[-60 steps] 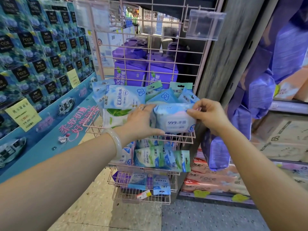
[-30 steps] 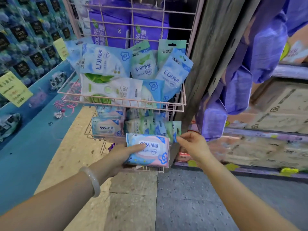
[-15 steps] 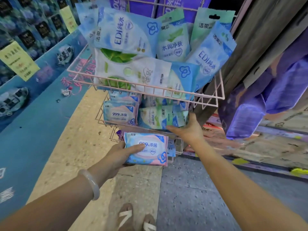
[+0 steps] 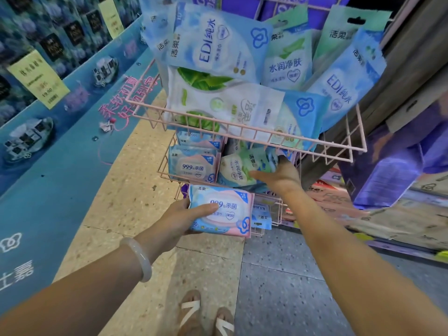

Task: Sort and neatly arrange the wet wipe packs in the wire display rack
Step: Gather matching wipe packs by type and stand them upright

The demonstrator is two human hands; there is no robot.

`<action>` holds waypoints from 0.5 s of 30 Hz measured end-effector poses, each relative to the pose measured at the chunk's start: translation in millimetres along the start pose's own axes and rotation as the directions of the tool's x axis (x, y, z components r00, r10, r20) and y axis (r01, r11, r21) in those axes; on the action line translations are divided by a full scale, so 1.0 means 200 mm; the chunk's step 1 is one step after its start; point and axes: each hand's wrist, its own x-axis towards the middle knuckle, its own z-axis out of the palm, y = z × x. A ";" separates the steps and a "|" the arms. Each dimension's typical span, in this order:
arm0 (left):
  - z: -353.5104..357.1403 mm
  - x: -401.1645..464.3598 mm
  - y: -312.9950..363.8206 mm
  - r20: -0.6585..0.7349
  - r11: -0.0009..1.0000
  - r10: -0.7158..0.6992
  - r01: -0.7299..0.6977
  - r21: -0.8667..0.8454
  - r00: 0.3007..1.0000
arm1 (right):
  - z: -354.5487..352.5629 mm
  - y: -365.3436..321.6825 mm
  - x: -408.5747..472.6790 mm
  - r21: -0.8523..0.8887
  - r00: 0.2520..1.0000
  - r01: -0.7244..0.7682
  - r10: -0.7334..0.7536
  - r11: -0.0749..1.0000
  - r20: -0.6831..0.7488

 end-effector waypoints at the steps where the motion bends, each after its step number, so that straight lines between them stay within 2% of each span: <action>1: 0.00 0.00 0.00 -0.001 1.000 0.002 -0.002 -0.003 1.000 | 0.00 0.01 0.00 -0.001 1.000 -0.001 0.001 1.000 -0.011; 6: -0.03 0.00 0.01 -0.010 1.000 -0.002 0.002 0.005 1.000 | 0.01 0.10 0.01 0.156 0.993 -0.118 0.121 0.981 -0.008; 10: -0.05 0.02 0.02 -0.030 1.000 0.000 0.001 0.021 1.000 | 0.00 0.10 -0.01 0.294 0.989 -0.120 0.138 0.948 -0.043; 15: -0.06 0.05 0.03 -0.075 1.000 -0.012 0.010 -0.029 0.997 | -0.10 0.10 -0.06 0.532 0.976 -0.157 0.212 0.832 -0.045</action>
